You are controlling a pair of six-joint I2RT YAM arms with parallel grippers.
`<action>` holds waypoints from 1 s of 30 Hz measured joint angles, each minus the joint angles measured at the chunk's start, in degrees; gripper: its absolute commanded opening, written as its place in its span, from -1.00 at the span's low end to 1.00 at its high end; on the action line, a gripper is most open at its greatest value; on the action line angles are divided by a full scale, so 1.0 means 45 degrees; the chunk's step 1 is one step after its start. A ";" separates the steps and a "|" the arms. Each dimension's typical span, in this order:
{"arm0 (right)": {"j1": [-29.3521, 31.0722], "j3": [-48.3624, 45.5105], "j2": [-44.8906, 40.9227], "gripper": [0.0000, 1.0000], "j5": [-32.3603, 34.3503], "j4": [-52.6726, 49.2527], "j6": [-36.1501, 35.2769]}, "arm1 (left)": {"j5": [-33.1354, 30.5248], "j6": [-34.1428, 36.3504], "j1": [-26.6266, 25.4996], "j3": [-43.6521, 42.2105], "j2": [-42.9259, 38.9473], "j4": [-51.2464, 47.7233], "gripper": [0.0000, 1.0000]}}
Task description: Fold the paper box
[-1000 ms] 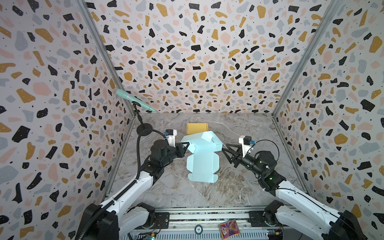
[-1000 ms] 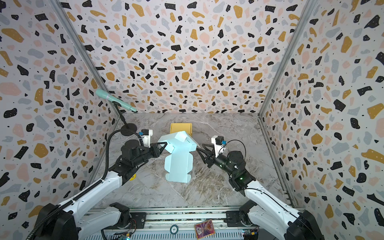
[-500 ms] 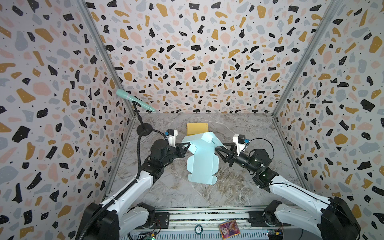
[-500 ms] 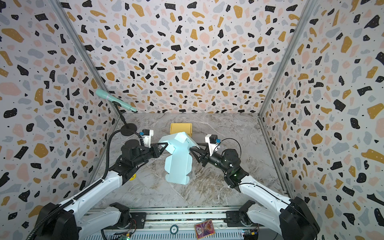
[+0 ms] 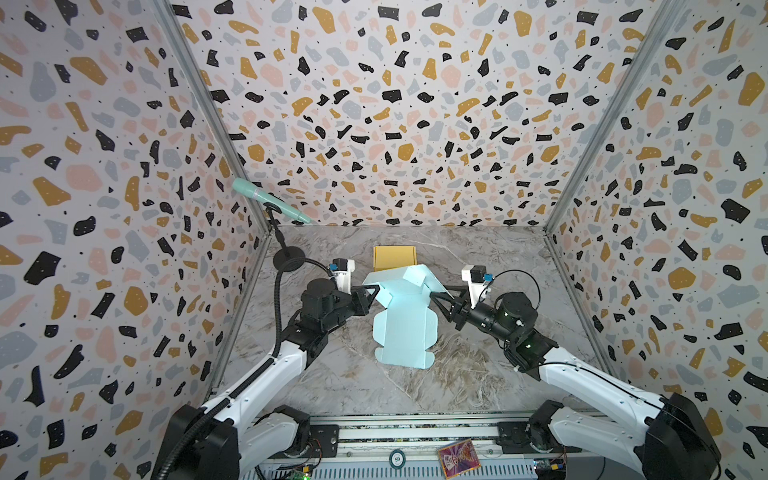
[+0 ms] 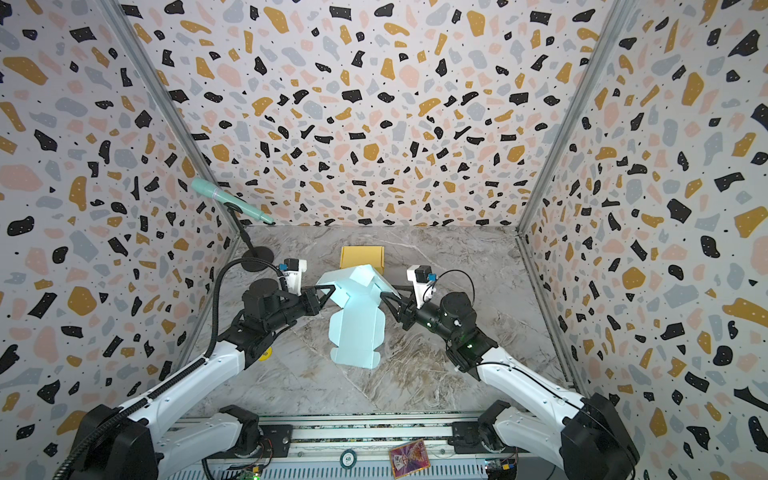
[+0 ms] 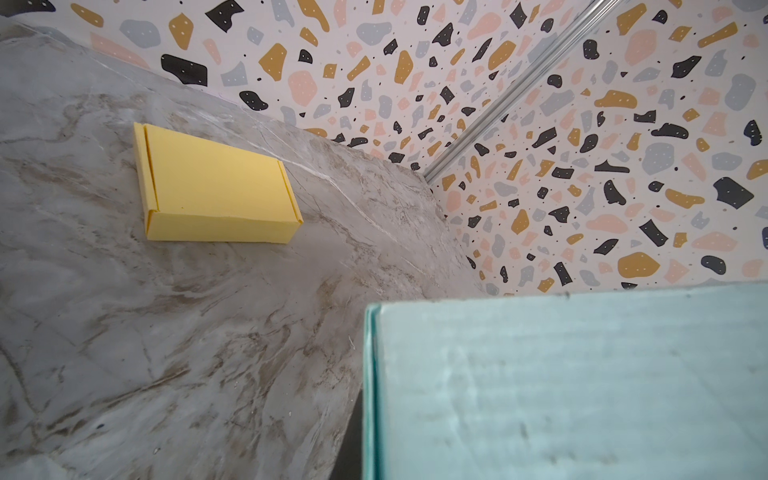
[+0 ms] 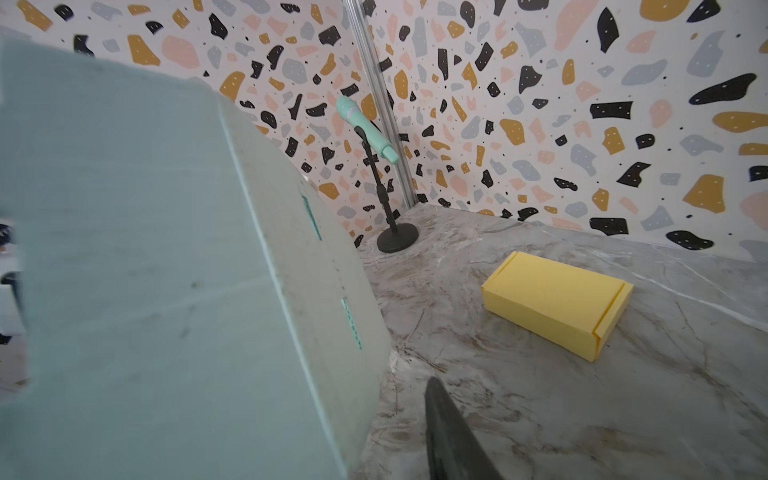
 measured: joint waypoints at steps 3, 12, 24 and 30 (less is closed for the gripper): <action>0.0000 0.0287 -0.1073 -0.17 -0.0053 -0.1423 -0.0661 | 0.0083 0.0219 0.0097 0.0238 0.0121 -0.0374 -1.00; -0.1219 0.1613 -0.4007 -0.23 -0.0316 -0.4274 -0.1880 | 0.0733 0.1613 0.0520 0.1593 0.0787 -0.2040 -1.00; -0.1870 0.1831 -0.1239 -0.28 -0.1914 -0.4498 -0.2176 | 0.1457 0.2856 0.0525 0.1885 0.1166 -0.3133 -1.00; -0.1107 0.2297 -0.0209 -0.33 -0.2744 -0.4522 -0.2618 | 0.1545 0.2997 0.0525 0.1885 0.1311 -0.3118 -1.00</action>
